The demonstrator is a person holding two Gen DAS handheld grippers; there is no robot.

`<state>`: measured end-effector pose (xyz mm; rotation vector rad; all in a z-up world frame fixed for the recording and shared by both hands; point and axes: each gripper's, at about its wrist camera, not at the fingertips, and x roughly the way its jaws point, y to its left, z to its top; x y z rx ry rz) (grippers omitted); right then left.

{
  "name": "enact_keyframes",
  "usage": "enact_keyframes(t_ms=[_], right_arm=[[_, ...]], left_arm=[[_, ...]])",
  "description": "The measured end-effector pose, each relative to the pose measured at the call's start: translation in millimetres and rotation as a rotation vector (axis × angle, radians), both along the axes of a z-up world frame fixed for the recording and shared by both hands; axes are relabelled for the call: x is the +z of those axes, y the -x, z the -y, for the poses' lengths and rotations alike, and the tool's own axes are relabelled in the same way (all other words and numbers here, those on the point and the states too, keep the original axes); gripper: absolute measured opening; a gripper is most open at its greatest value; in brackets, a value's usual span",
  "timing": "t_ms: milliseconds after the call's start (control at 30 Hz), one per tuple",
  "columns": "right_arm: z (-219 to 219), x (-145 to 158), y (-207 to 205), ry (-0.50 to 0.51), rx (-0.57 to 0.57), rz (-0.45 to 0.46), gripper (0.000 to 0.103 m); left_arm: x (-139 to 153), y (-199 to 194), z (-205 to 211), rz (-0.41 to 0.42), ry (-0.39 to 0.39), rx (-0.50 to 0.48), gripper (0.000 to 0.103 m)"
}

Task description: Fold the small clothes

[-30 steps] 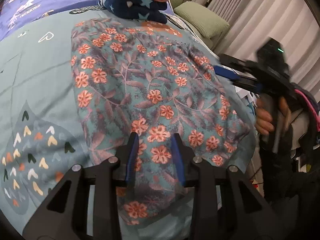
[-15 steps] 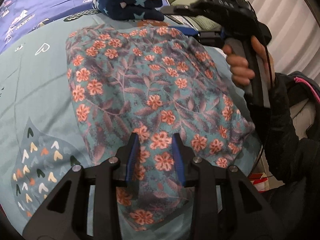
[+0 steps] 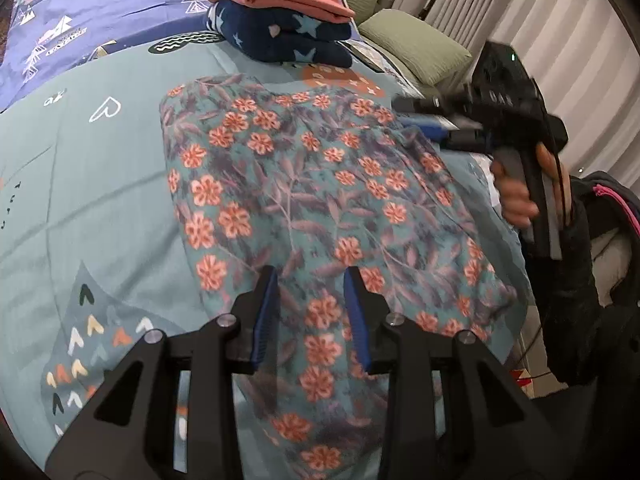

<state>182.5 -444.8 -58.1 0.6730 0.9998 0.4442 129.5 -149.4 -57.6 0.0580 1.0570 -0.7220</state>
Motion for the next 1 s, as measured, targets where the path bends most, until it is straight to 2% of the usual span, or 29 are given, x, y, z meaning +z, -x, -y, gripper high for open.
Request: enact_keyframes(t_ms=[67, 100, 167, 233, 267, 333, 433, 600, 700, 733, 800, 900, 1000], right_arm=[[-6, -6, -3, -0.177, 0.052, -0.006, 0.057], [-6, -3, -4, -0.224, 0.058, 0.016, 0.057], [-4, 13, -7, -0.305, 0.054, 0.116, 0.057], [7, 31, -7, -0.330, -0.012, 0.241, 0.057], [14, 37, -5, -0.326, -0.057, 0.281, 0.057], [28, 47, 2, -0.231, -0.165, 0.329, 0.057], [31, 47, 14, -0.061, -0.214, 0.282, 0.058], [22, 30, 50, 0.105, -0.154, 0.181, 0.061], [5, 19, 67, 0.177, -0.072, 0.134, 0.068], [-3, 12, 74, 0.189, -0.026, 0.100, 0.070], [-12, 3, 83, 0.178, 0.040, 0.062, 0.071], [-26, -13, 88, 0.120, 0.114, 0.027, 0.075], [-32, -14, 84, 0.121, 0.119, 0.033, 0.078]], left_arm=[[-1, -3, 0, -0.013, 0.011, 0.011, 0.036], [-1, -4, 0, -0.016, 0.013, 0.013, 0.036], [-2, -3, -1, -0.015, 0.012, 0.017, 0.036], [-2, -3, -2, -0.014, 0.009, 0.023, 0.036], [-3, -2, -3, -0.014, 0.011, 0.025, 0.036], [-2, -1, -4, -0.011, 0.015, 0.028, 0.036], [-2, -1, -6, -0.011, 0.021, 0.030, 0.036], [4, -3, -13, 0.015, 0.015, 0.063, 0.038], [9, -6, -19, 0.066, -0.017, 0.101, 0.053], [10, -7, -22, 0.091, -0.038, 0.126, 0.059], [7, -10, -28, 0.104, -0.067, 0.148, 0.061], [-5, -19, -33, 0.057, -0.078, 0.163, 0.061], [-19, -28, -33, 0.002, -0.061, 0.163, 0.062]])
